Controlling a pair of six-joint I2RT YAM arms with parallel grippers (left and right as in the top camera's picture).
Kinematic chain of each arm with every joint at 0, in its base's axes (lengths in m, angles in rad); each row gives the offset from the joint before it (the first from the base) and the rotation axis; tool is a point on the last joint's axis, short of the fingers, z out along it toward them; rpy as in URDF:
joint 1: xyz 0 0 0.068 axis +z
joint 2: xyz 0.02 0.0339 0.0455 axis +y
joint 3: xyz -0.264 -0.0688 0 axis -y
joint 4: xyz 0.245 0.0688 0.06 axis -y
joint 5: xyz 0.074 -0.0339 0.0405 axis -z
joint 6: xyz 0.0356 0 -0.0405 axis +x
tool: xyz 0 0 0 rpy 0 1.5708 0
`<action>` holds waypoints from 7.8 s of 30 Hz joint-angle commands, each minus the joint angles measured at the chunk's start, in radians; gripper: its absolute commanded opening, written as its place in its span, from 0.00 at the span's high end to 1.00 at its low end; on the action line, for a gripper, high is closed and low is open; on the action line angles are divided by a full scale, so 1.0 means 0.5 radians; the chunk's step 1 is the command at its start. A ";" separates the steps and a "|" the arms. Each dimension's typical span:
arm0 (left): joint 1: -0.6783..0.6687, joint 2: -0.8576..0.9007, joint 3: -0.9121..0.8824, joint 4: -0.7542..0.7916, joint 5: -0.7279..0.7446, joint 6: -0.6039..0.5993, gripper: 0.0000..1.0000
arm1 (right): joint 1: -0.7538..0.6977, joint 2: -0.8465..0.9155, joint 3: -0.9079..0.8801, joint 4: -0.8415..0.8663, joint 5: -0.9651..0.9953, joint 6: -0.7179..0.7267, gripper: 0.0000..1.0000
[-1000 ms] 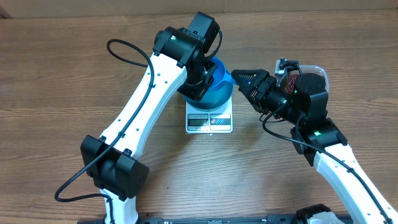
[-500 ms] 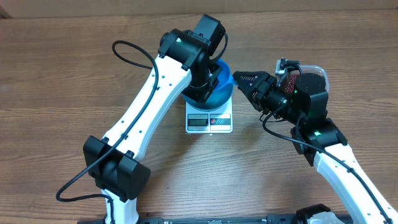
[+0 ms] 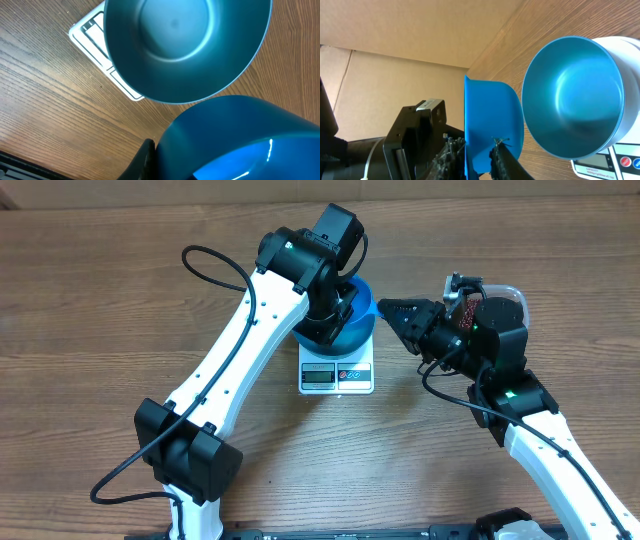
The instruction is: Scoop item into bowl and weigh 150g on scale
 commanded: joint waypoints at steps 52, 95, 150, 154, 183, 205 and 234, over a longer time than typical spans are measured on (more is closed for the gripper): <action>0.431 -0.282 0.072 -0.129 -0.233 2.847 0.00 | 0.013 0.003 0.037 -0.079 0.100 -0.194 0.96; 0.434 -0.748 0.066 -0.204 0.372 3.761 0.01 | -0.502 -0.035 0.037 -0.177 -0.375 -0.557 0.96; 0.088 -1.731 -1.824 0.834 -0.275 3.346 0.96 | -0.745 -0.059 1.181 -2.222 1.308 -1.234 0.96; -0.021 -1.654 -1.849 0.863 -0.278 3.346 0.96 | -0.745 -0.058 1.181 -2.203 1.308 -1.234 0.96; -0.824 -1.005 -1.849 1.526 -0.809 3.513 0.96 | -0.745 -0.058 1.181 -2.227 1.308 -1.234 0.96; -0.821 -0.454 -1.849 1.611 -0.804 3.492 0.96 | -0.743 -0.058 1.181 -2.235 1.305 -1.227 0.96; -0.768 -0.217 -1.849 1.863 -1.315 3.315 0.96 | -0.743 -0.058 1.181 -2.234 1.307 -1.228 0.96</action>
